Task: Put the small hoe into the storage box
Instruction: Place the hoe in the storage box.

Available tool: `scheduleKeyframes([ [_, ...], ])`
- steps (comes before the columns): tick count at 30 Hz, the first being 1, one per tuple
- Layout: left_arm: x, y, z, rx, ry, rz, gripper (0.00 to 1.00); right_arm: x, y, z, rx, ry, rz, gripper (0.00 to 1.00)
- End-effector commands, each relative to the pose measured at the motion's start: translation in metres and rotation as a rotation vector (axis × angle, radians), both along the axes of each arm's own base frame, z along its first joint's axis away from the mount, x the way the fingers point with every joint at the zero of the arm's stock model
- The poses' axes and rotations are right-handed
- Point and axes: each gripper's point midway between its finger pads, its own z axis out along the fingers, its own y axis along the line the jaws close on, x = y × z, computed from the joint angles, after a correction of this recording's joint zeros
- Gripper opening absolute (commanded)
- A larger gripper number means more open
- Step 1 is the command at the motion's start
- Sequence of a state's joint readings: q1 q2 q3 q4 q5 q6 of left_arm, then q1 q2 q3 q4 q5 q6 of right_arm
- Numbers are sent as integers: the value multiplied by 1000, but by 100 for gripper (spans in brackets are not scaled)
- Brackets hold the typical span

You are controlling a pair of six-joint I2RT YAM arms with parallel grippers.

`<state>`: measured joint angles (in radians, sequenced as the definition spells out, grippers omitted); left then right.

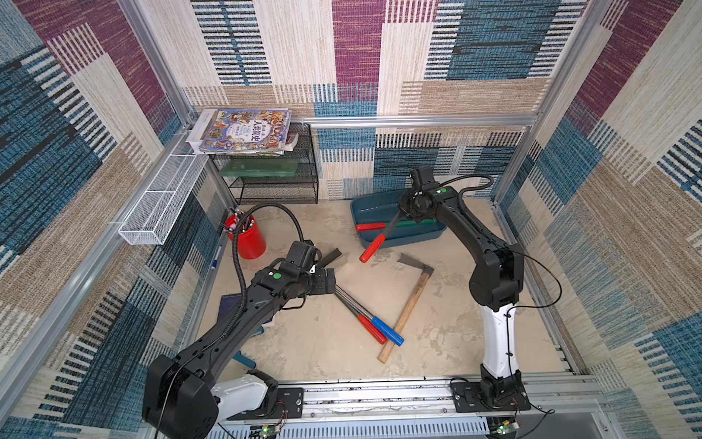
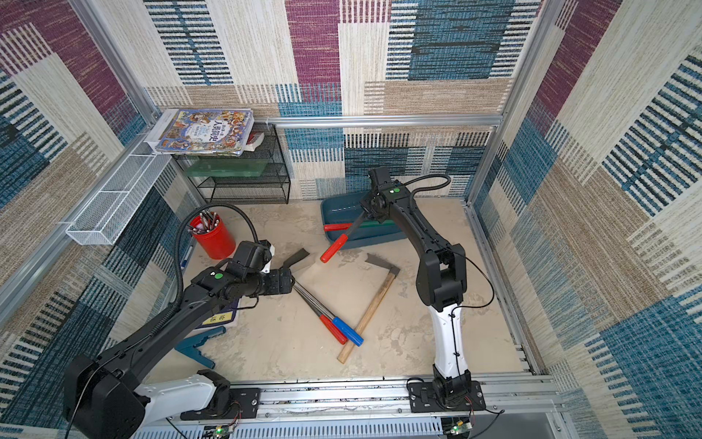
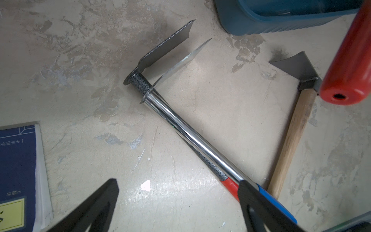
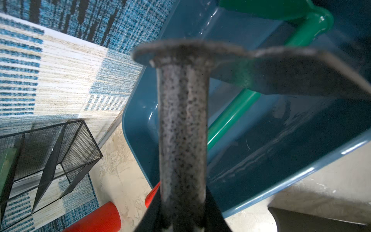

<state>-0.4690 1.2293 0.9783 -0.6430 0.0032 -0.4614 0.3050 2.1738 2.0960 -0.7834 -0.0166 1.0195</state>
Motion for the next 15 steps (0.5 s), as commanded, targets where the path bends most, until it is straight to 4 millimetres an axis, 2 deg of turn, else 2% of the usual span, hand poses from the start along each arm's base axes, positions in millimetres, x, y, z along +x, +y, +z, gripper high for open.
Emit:
scheduleKeyframes([
  [1,0,-1,-1,4,2,5,97,11,-5,7,21,-33,-27,0],
  [15,-1,-1,-2,12,0,3,97,34,-33,-3,48,-26,-108,0],
])
